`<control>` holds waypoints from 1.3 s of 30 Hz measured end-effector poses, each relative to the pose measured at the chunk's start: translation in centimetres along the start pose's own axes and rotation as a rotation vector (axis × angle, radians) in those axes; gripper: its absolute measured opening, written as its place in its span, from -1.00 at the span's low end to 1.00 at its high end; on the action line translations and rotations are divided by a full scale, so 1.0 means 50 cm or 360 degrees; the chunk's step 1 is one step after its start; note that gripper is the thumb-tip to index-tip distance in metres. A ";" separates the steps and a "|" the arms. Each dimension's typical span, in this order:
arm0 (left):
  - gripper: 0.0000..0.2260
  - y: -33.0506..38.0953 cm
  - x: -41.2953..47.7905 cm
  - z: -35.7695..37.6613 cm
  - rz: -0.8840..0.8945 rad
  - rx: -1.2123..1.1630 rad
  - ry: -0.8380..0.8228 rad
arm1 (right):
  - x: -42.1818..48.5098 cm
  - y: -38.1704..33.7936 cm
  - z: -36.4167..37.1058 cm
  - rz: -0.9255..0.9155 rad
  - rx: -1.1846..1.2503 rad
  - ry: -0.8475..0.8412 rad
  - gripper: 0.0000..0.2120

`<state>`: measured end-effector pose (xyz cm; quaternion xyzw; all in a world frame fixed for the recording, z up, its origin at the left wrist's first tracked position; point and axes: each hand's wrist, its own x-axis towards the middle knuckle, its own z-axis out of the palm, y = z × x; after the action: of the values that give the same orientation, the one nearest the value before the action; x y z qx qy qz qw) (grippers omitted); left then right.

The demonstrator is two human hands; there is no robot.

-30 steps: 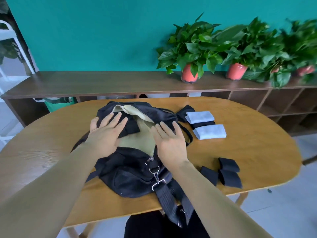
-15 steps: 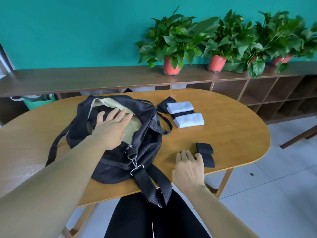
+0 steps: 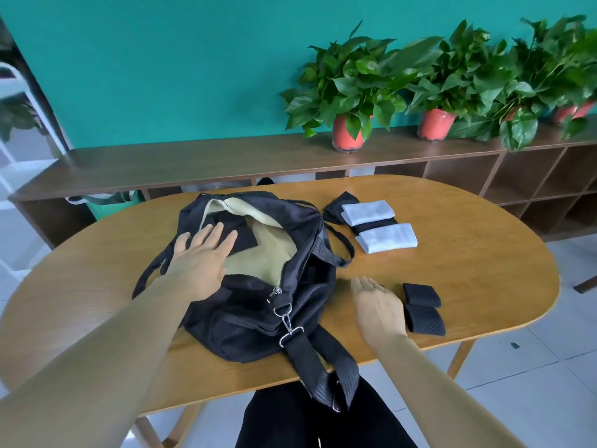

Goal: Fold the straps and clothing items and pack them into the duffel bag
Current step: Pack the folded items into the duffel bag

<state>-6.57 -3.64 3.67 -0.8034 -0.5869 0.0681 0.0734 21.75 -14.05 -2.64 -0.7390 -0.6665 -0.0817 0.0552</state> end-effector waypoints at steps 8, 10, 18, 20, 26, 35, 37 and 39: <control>-0.40 -0.083 0.025 0.005 -0.0113 -0.0043 -0.0019 | 0.089 -0.067 -0.068 -0.0043 0.0293 0.0717 -0.56; -0.39 -0.097 0.031 0.008 -0.0122 -0.0060 -0.0011 | 0.114 -0.109 -0.087 -0.0157 0.0330 0.0820 -0.63; -0.37 -0.128 0.051 0.040 -0.0144 -0.0250 0.0002 | 0.173 -0.271 -0.069 -0.0537 0.0282 0.0588 -0.55; -0.36 -0.133 0.058 0.049 -0.0134 -0.0274 0.0012 | 0.196 -0.305 -0.062 -0.0605 0.0179 0.0507 -0.60; -0.33 -0.152 0.075 0.062 -0.0120 -0.0288 0.0127 | 0.289 -0.375 -0.022 -0.0649 0.0068 0.0375 -0.63; -0.32 -0.166 0.086 0.080 -0.0079 -0.0226 0.0193 | 0.335 -0.386 0.028 -0.0848 -0.0073 0.0050 -0.38; -0.31 -0.166 0.088 0.082 -0.0075 -0.0213 0.0184 | 0.335 -0.376 0.036 -0.0851 -0.0238 -0.0028 -0.42; -0.31 -0.165 0.090 0.085 -0.0072 -0.0204 0.0197 | 0.335 -0.373 0.042 -0.0830 -0.0334 0.0032 -0.45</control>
<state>-13.74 3.29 1.03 -0.7957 -0.6024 -0.0209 0.0595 4.98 4.67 -1.96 -0.5434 -0.8214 -0.1690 -0.0381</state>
